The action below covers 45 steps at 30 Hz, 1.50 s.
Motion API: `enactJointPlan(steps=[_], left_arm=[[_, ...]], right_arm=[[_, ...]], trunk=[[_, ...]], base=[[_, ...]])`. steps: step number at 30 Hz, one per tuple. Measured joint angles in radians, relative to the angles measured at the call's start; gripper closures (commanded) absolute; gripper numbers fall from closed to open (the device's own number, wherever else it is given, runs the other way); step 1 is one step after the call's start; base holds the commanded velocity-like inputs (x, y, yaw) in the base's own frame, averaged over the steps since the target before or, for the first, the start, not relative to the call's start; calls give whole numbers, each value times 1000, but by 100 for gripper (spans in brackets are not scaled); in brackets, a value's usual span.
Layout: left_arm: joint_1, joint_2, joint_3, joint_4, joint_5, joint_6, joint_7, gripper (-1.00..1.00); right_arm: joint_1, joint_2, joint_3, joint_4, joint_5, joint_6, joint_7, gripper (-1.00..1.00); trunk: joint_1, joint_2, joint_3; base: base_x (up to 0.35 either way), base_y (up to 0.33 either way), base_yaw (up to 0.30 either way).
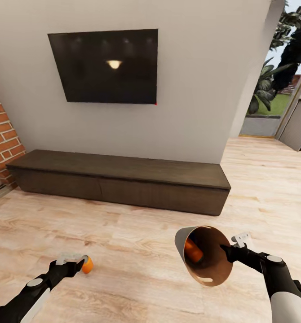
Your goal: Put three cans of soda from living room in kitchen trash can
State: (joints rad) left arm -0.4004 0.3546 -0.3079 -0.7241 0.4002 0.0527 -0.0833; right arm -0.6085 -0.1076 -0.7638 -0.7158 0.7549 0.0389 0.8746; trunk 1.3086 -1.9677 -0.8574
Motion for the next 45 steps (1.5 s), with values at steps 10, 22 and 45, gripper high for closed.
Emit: enactJointPlan(steps=[10,22,45], left_arm=[[-8,1,-3,2,2,135,-25,-100],[-286,11,3,254,-2,505,-113,-100],[-307,3,-3,307,-2,499,-95,-100]], right_arm=[[5,3,1,0,4,0,0,100],[6,5,2,0,5,0,-2,100],[6,17,2,1,6,0,-5,100]], trunk=[[0,0,9],[0,0,19],[4,-7,24]], base=[[246,248,-226],[209,262,-216],[24,124,-58]])
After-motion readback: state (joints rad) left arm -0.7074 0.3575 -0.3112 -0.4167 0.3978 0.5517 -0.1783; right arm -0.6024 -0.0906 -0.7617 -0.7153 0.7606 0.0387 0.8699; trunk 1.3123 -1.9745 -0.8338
